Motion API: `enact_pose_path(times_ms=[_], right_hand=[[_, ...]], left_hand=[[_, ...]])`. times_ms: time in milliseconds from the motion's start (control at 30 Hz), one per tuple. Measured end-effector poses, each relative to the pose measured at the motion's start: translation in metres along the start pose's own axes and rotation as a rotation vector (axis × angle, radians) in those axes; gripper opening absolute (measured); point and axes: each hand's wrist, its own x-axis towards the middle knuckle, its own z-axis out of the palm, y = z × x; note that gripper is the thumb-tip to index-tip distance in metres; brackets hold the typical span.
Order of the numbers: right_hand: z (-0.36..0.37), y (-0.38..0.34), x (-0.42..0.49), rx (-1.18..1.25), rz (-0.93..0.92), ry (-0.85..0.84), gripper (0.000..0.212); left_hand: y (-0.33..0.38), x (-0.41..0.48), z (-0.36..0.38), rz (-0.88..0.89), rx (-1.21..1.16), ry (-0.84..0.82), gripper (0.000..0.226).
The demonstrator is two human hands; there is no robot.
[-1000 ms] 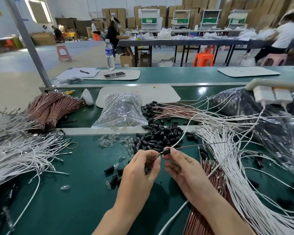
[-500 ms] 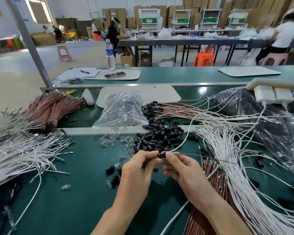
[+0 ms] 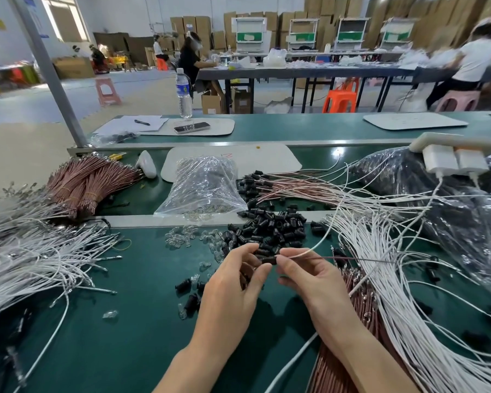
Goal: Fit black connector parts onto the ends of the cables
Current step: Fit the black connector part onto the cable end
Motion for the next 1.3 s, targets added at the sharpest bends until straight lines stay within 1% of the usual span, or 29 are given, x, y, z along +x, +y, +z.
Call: enact_pose_path(times_ms=[67, 133, 200, 267, 367, 400, 500, 533, 567, 700, 867, 967, 1033, 1100, 1167, 1233, 1300], right_hand=[[0.001, 0.000, -0.001, -0.027, -0.012, 0.005, 0.020], [0.002, 0.000, -0.002, -0.055, -0.014, -0.015, 0.015], [0.003, 0.001, -0.002, -0.059, -0.001, -0.044, 0.013], [0.003, 0.001, -0.002, -0.048, 0.015, -0.057, 0.016], [0.003, 0.001, -0.001, -0.052, 0.041, -0.067, 0.030], [0.003, 0.002, 0.000, -0.058, 0.050, -0.071, 0.029], [0.000, 0.005, 0.002, -0.046, 0.067, -0.078, 0.011], [0.000, 0.005, 0.003, -0.036, 0.071, -0.084, 0.009], [-0.001, 0.005, 0.003, -0.024, 0.074, -0.092, 0.010], [-0.002, 0.005, 0.003, 0.044, 0.084, -0.134, 0.024], [-0.002, 0.007, 0.004, 0.093, 0.105, -0.166, 0.025], [-0.002, 0.006, 0.003, 0.102, 0.120, -0.176, 0.028], [-0.001, 0.005, 0.003, 0.141, 0.127, -0.159, 0.029], [0.001, 0.002, 0.002, 0.194, 0.122, -0.145, 0.030], [0.001, -0.001, 0.001, 0.239, 0.098, -0.116, 0.029], [-0.002, -0.005, 0.001, 0.270, 0.075, -0.051, 0.026], [-0.007, -0.010, 0.001, 0.301, 0.062, 0.001, 0.025]], left_hand=[[0.000, 0.001, 0.000, -0.045, 0.095, -0.026, 0.045], [0.002, 0.001, 0.001, -0.010, 0.239, -0.040, 0.051], [0.004, 0.001, 0.003, 0.030, 0.346, -0.030, 0.053], [0.006, 0.002, 0.005, 0.022, 0.392, -0.012, 0.051], [0.003, 0.004, 0.004, -0.024, 0.407, 0.003, 0.053], [0.003, 0.004, 0.004, -0.032, 0.420, 0.004, 0.054], [0.005, 0.004, 0.005, -0.018, 0.460, 0.006, 0.056], [0.006, 0.004, 0.005, -0.007, 0.464, 0.010, 0.054], [0.006, 0.004, 0.005, 0.003, 0.468, 0.016, 0.052], [0.004, 0.004, 0.004, 0.015, 0.467, 0.016, 0.046], [0.003, 0.003, 0.005, 0.071, 0.468, 0.080, 0.042], [0.002, 0.002, 0.003, 0.053, 0.477, 0.068, 0.042], [0.003, 0.003, 0.002, 0.015, 0.464, 0.031, 0.045], [0.004, 0.003, 0.003, 0.015, 0.415, 0.015, 0.048], [0.005, 0.003, 0.000, -0.006, 0.283, 0.066, 0.040], [0.001, 0.000, -0.005, -0.082, 0.118, 0.125, 0.032], [-0.003, 0.000, -0.013, -0.105, -0.026, 0.129, 0.030]])
